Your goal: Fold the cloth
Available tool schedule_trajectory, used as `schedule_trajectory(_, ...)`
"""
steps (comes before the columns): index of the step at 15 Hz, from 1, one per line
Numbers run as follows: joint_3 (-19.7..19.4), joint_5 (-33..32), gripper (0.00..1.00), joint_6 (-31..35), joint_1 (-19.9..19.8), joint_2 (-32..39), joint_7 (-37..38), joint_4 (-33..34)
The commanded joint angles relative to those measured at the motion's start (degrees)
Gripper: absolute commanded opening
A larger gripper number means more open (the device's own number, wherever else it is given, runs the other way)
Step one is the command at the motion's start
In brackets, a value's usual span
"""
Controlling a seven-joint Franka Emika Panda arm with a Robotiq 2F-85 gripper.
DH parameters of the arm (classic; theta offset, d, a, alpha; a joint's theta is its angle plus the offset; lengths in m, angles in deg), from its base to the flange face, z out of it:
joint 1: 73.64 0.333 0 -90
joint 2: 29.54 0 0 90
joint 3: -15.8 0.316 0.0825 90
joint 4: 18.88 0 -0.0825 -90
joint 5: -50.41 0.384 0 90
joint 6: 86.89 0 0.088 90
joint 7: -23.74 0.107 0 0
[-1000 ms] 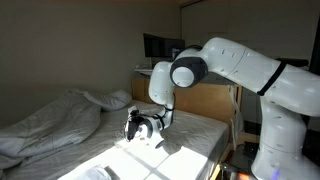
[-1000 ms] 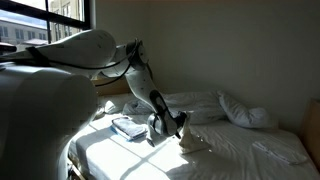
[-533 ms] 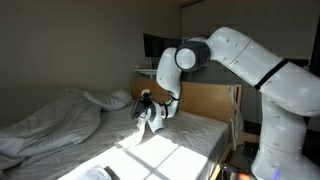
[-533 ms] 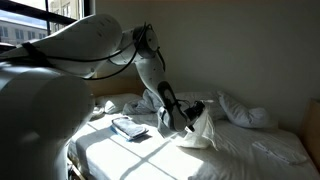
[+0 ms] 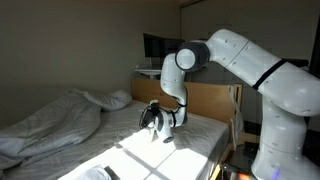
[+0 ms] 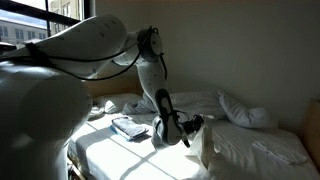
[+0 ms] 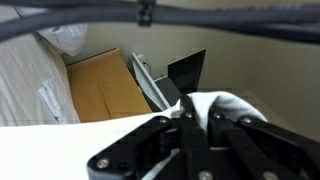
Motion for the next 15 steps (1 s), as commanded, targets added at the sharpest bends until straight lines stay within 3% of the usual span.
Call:
schedule_trajectory(1,1.86,0.65,0.1,-1.74,-0.06,1.29,2.81,-0.88)
schedule_trajectory(6,0.89,-2.05,0.1,-5.27,3.31,1.34,0.4,-0.59)
schedule_trajectory(11,-0.46,-6.99,0.09,-0.23,6.73,1.0,-9.47,1.36)
schedule_trajectory(15,-0.37,-10.16,0.09,5.82,7.22,2.05,-15.95,4.34)
